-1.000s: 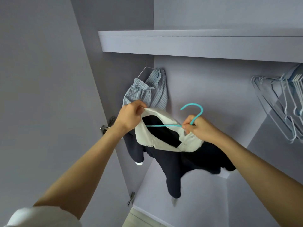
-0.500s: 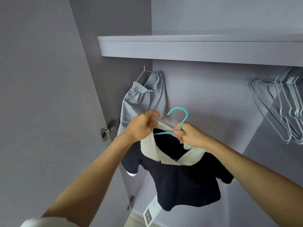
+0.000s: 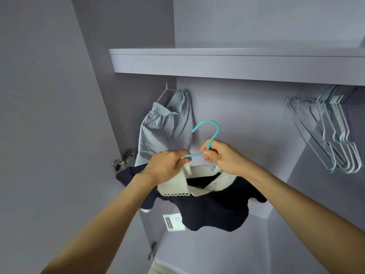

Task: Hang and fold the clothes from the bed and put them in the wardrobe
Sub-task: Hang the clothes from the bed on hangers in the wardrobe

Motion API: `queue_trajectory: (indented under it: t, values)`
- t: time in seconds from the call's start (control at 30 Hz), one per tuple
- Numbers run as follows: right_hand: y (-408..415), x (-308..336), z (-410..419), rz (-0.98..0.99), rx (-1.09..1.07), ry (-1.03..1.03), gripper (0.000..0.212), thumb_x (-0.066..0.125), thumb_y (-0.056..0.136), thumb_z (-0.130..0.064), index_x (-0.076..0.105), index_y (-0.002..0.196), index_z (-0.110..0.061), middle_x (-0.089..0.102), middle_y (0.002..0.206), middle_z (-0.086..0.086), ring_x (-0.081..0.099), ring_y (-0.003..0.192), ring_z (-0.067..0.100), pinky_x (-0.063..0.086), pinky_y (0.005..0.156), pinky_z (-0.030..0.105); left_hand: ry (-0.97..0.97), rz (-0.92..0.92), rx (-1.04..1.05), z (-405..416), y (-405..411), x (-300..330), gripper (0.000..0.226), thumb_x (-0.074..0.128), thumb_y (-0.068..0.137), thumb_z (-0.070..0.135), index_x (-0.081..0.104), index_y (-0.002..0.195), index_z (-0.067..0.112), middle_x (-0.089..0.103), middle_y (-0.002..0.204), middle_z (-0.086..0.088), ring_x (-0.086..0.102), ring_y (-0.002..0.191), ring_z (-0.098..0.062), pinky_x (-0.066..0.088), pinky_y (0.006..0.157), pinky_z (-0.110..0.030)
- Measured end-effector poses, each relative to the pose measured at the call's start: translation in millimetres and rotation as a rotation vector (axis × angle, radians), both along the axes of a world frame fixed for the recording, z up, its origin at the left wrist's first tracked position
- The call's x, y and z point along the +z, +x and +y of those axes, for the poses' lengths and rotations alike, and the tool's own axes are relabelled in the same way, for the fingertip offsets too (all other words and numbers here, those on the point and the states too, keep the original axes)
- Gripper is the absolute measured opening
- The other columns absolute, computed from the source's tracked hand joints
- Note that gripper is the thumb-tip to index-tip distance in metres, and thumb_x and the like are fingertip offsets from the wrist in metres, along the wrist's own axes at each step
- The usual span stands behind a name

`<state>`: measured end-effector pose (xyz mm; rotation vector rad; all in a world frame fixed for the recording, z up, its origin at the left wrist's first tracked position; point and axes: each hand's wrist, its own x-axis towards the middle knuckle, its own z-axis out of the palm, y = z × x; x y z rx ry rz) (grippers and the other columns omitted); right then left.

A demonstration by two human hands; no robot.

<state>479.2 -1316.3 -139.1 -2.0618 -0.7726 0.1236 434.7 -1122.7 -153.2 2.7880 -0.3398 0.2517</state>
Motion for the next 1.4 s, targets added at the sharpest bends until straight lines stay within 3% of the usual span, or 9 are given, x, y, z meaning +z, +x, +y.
queue_trajectory:
  t: [0.1,0.2,0.47,0.57,0.93,1.1,1.17,1.27,1.4]
  values:
    - [3,1,-11,-0.053,-0.024,0.099,0.025,0.045,0.094,0.002,0.056,0.108,-0.015,0.062,0.101,-0.005,0.06,0.093,0.006,0.044,0.093,0.019,-0.133,-0.077,0.099,5,-2,-5,0.023,0.044,0.098,0.03,0.061,0.113,0.023,0.068,0.096,-0.004,0.06,0.094,-0.031,0.046,0.074,-0.038]
    - [12,-16,-40,-0.155,-0.202,-0.089,0.034,0.044,0.093,0.001,0.057,0.123,-0.011,0.059,0.117,-0.005,0.054,0.107,0.008,0.04,0.1,0.025,-0.269,-0.066,0.159,14,-2,-12,0.021,0.048,0.097,0.025,0.064,0.111,0.024,0.068,0.091,-0.001,0.062,0.089,-0.03,0.047,0.073,-0.036]
    - [23,-52,-64,-0.265,-0.288,-0.498,0.026,0.054,0.094,-0.026,0.061,0.116,-0.016,0.046,0.102,-0.006,0.051,0.104,0.018,0.041,0.087,0.033,-0.317,-0.013,0.23,18,-4,-11,0.021,0.051,0.096,0.026,0.067,0.108,0.034,0.069,0.097,0.012,0.061,0.093,-0.017,0.046,0.08,-0.031]
    - [25,-58,-62,-0.291,-0.315,-0.419,0.016,0.056,0.092,-0.023,0.066,0.096,-0.01,0.047,0.094,-0.007,0.051,0.095,0.017,0.038,0.075,0.029,-0.337,-0.026,0.178,21,-5,-13,0.02,0.054,0.095,0.027,0.069,0.108,0.03,0.07,0.103,0.011,0.061,0.095,-0.018,0.049,0.079,-0.033]
    - [20,-41,-62,-0.626,-0.438,-0.109,0.017,0.054,0.089,-0.003,0.069,0.087,-0.011,0.061,0.089,0.001,0.054,0.069,0.015,0.043,0.06,0.029,-0.259,-0.196,0.365,27,1,-20,0.025,0.052,0.094,0.011,0.068,0.114,0.014,0.065,0.097,-0.017,0.043,0.108,-0.032,0.037,0.079,-0.033]
    - [33,-68,-77,-0.25,-0.592,-0.1,0.033,0.047,0.096,-0.01,0.053,0.128,-0.008,0.053,0.125,0.01,0.058,0.102,0.028,0.046,0.085,0.037,-0.363,-0.323,0.382,36,4,-17,0.026,0.057,0.092,0.009,0.067,0.115,0.004,0.069,0.104,-0.012,0.044,0.107,-0.028,0.03,0.085,-0.014]
    - [38,-71,-79,-0.02,-0.665,-0.03,0.044,0.044,0.098,-0.017,0.038,0.14,-0.007,0.042,0.141,0.01,0.056,0.111,0.033,0.046,0.093,0.041,-0.416,-0.355,0.396,45,7,-17,0.023,0.061,0.09,0.01,0.07,0.11,0.004,0.071,0.104,-0.009,0.051,0.106,-0.031,0.037,0.089,-0.02]
    - [44,-62,-72,0.279,-0.658,0.234,0.049,0.04,0.1,-0.027,0.028,0.144,-0.01,0.045,0.127,0.0,0.059,0.072,0.022,0.048,0.062,0.029,-0.504,-0.37,0.357,50,4,-10,0.018,0.063,0.089,0.013,0.073,0.104,0.008,0.07,0.102,0.004,0.059,0.105,-0.031,0.047,0.092,-0.04]
    - [58,-41,-66,0.41,-0.662,0.532,0.035,0.045,0.098,-0.033,0.052,0.116,-0.003,0.053,0.094,0.008,0.048,0.056,0.016,0.038,0.053,0.025,-0.518,-0.393,0.343,49,0,-2,0.018,0.063,0.089,0.012,0.074,0.103,0.009,0.066,0.102,0.01,0.057,0.107,-0.026,0.044,0.095,-0.035]
